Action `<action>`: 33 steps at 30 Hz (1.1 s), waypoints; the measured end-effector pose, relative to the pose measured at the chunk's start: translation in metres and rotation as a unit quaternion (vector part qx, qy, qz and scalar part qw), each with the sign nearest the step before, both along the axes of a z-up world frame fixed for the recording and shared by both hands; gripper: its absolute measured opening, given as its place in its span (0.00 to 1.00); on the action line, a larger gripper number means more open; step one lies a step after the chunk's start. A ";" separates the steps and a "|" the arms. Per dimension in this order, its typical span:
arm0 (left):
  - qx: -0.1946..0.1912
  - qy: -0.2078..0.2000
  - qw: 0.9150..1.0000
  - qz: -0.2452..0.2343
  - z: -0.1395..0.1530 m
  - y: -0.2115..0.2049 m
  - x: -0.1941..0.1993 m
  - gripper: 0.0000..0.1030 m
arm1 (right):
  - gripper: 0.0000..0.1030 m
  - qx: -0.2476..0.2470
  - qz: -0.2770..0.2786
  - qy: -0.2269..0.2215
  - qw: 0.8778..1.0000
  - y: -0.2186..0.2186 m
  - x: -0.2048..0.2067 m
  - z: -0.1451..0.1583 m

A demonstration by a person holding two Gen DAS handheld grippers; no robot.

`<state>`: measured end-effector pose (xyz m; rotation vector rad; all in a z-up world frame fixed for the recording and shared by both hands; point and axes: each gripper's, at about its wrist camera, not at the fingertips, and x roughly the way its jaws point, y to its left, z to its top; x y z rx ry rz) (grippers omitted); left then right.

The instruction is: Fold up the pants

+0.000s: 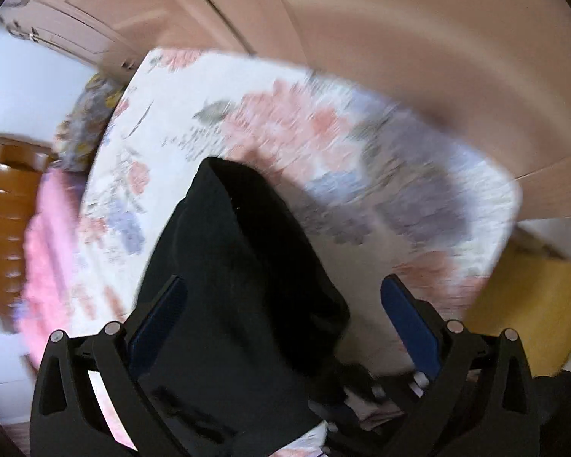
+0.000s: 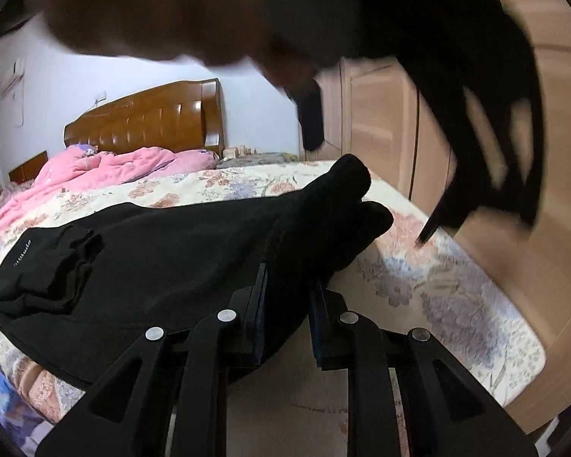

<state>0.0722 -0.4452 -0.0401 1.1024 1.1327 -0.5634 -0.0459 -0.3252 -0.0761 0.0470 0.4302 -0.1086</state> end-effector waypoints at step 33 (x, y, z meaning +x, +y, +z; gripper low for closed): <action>-0.354 0.013 0.925 0.137 0.172 0.285 0.035 0.23 | 0.95 -0.036 0.166 0.084 0.982 0.142 0.024 -0.003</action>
